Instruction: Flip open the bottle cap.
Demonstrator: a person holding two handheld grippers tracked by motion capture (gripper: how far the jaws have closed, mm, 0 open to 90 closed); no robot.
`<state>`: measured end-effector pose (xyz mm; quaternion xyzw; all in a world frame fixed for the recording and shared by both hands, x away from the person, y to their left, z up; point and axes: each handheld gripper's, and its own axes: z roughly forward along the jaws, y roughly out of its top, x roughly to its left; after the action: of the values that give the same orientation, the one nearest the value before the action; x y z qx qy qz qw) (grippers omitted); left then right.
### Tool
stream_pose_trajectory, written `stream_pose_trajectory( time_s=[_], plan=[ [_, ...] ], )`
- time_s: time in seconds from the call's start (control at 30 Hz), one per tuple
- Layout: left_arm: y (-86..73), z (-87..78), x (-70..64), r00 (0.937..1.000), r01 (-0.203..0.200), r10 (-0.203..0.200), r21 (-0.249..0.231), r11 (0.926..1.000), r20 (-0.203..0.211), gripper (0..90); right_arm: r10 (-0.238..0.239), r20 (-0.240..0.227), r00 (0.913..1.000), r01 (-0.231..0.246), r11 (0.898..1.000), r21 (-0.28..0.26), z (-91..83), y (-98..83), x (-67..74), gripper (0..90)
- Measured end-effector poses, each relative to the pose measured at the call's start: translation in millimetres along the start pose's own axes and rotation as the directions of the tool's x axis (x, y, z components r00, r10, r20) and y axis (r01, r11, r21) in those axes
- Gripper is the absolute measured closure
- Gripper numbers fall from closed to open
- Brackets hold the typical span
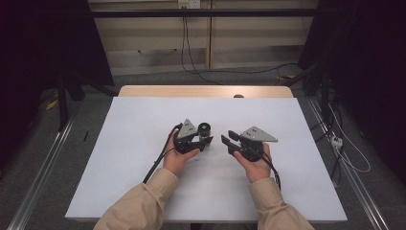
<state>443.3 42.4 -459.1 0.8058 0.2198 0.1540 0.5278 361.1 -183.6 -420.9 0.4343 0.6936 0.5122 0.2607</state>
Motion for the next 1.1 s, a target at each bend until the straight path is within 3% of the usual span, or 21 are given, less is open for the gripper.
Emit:
stream_pose_trajectory(
  time_s=[0.53, 1.1],
  plan=[
    [0.0, -0.4, -0.7, 1.0000, -0.003, 0.003, 0.002, 1.0000, -0.005, 53.6, -0.019, -0.022, 0.9996, 0.019, 1.000, -0.004, 12.4, 10.6, 2.9, 90.0],
    [0.0, -0.4, -1.1, 1.0000, -0.006, 0.006, 0.003, 1.0000, -0.006, 53.6, -0.042, -0.070, 0.9966, 0.045, 0.998, 0.039, 27.3, 8.4, 11.9, 90.0]
  ],
)
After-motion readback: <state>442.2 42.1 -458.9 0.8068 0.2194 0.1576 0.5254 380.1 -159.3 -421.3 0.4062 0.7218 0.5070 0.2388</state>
